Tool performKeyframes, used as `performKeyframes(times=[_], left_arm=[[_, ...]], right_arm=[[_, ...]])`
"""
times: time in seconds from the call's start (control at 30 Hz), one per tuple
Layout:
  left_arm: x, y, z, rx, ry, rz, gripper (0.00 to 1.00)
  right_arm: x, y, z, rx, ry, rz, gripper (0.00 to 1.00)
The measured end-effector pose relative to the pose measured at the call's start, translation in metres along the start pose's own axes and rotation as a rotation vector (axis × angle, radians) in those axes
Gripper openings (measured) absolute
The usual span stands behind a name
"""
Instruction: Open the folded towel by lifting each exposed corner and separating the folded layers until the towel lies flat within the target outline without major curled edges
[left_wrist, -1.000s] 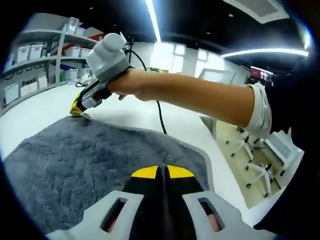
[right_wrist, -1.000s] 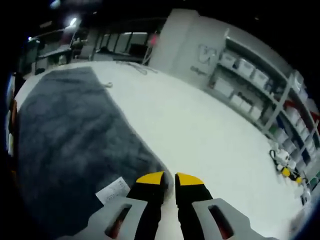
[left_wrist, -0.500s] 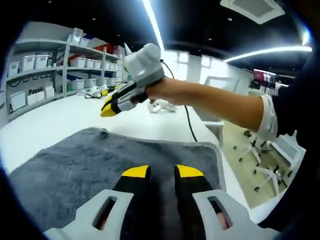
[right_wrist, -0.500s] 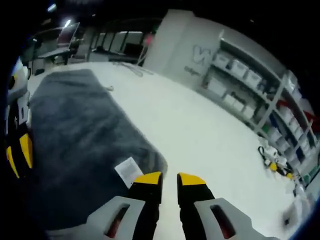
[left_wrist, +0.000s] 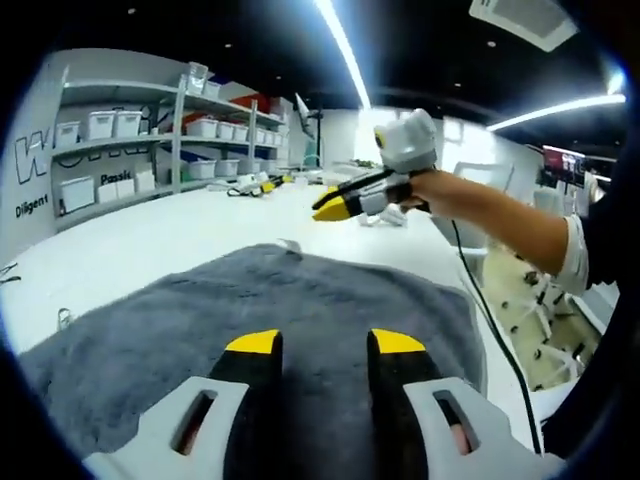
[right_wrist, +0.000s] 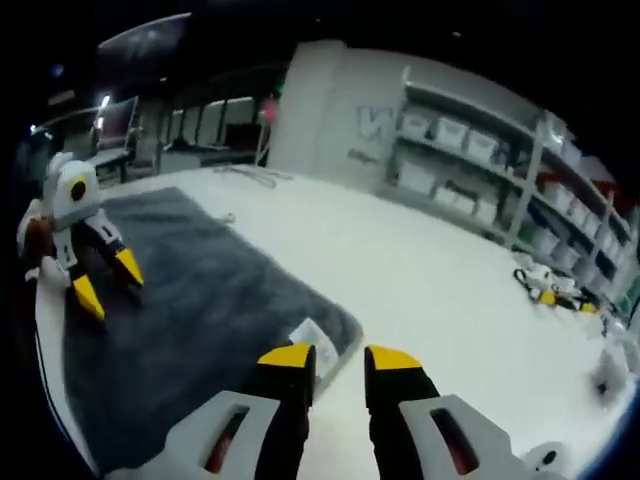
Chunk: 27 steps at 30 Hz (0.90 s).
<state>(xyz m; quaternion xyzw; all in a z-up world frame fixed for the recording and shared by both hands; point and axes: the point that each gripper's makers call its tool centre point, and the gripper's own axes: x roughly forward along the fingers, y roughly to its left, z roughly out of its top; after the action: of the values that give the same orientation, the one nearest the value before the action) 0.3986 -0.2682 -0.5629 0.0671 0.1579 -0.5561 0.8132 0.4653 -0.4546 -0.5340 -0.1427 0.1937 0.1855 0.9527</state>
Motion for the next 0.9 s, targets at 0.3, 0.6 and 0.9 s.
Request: performKeyframes(times=[0.3,0.6,0.9], left_arm=[[-0.031,0.034,0.008,-0.035,-0.055,0.087,0.42],[-0.065,0.075,0.008,-0.079,-0.092,0.169,0.50],[-0.117,0.114,0.000,-0.085,-0.126,0.296,0.56]], right_arm=[[-0.010,0.024,-0.006,0.042,-0.045,-0.004,0.20],[-0.023,0.055,-0.004,0.065,-0.101,0.007,0.27],[-0.028,0.081,0.004,0.108,-0.151,0.017,0.33]])
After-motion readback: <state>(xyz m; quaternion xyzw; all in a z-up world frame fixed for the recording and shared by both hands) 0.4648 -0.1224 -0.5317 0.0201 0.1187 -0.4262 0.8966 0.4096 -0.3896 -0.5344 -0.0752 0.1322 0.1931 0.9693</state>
